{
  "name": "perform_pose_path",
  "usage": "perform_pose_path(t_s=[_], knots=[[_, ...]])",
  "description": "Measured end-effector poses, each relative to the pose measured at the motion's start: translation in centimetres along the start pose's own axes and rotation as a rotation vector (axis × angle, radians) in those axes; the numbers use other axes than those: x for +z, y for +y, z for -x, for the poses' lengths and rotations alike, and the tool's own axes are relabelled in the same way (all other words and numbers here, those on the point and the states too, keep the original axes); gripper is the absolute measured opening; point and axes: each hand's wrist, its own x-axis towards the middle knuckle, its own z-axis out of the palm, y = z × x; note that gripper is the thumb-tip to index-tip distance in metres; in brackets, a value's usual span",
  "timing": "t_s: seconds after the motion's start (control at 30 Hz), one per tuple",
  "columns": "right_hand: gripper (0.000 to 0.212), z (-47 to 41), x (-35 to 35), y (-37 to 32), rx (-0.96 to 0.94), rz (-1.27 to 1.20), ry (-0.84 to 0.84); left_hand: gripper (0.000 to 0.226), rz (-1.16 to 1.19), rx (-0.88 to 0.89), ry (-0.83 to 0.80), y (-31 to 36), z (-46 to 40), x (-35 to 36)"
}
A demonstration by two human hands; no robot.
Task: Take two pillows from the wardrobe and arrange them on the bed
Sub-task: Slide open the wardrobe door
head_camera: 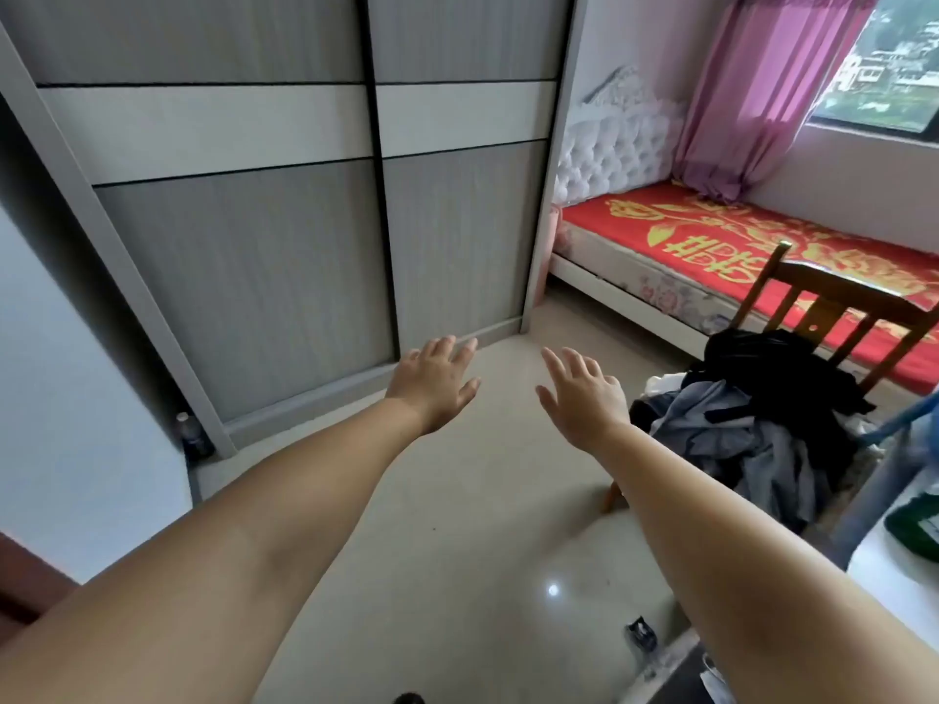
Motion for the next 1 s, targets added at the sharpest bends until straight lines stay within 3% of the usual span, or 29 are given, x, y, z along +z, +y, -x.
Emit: perform_pose_path(t_s=[0.2,0.6,0.83,1.0], knots=[[0.058,-8.6,1.9,-1.0,-0.01,0.036,-0.044,0.06,0.005,-0.009,0.014,-4.9,-7.9,1.6],[0.054,-29.7,3.1,-0.2,0.145,-0.035,-0.034,0.057,-0.026,0.034,-0.001,-14.9,-29.6,3.3],[0.044,-42.7,5.5,5.9,0.171,0.008,-0.022,0.051,-0.012,0.124,-0.013,-14.6,-43.6,6.9],[0.047,-53.5,7.8,12.0,0.168,0.017,-0.082,0.05,-0.006,0.069,-0.035,-15.1,-55.1,9.5]])
